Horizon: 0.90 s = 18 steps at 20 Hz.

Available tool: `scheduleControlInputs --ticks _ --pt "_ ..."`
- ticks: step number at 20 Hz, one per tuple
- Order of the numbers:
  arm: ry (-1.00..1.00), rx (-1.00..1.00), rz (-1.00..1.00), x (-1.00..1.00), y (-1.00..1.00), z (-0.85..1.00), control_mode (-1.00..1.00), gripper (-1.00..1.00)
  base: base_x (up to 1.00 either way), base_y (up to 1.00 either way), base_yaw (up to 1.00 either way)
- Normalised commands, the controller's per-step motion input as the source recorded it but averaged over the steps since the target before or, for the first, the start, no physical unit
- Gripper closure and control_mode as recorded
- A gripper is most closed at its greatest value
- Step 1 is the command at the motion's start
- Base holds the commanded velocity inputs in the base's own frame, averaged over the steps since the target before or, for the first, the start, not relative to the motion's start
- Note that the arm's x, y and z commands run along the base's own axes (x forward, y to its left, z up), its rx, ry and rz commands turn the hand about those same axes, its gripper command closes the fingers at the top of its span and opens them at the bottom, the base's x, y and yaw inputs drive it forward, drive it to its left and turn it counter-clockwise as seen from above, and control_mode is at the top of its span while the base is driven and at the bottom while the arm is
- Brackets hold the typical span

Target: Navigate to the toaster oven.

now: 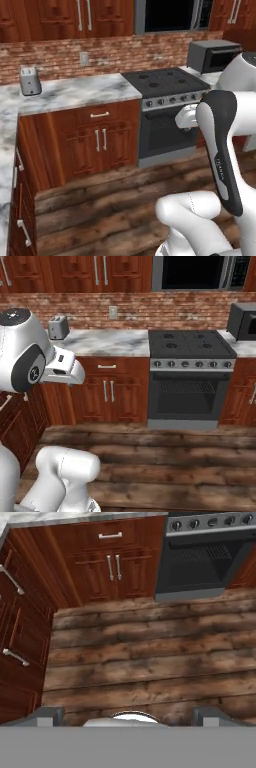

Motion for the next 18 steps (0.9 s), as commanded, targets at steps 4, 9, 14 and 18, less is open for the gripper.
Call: scheduleControlInputs --ticks 4,9,14,18 --pt "0.00 0.00 0.00 0.00 0.00 0.00 1.00 -1.00 1.00 -0.17 0.06" --pt "0.00 0.00 0.00 0.00 0.00 0.00 1.00 -1.00 1.00 -0.83 0.08" --pt "0.00 0.00 0.00 0.00 0.00 0.00 1.00 -1.00 1.00 -1.00 0.00" --pt "0.00 0.00 0.00 0.00 0.00 0.00 1.00 -1.00 0.87 -1.00 0.00"
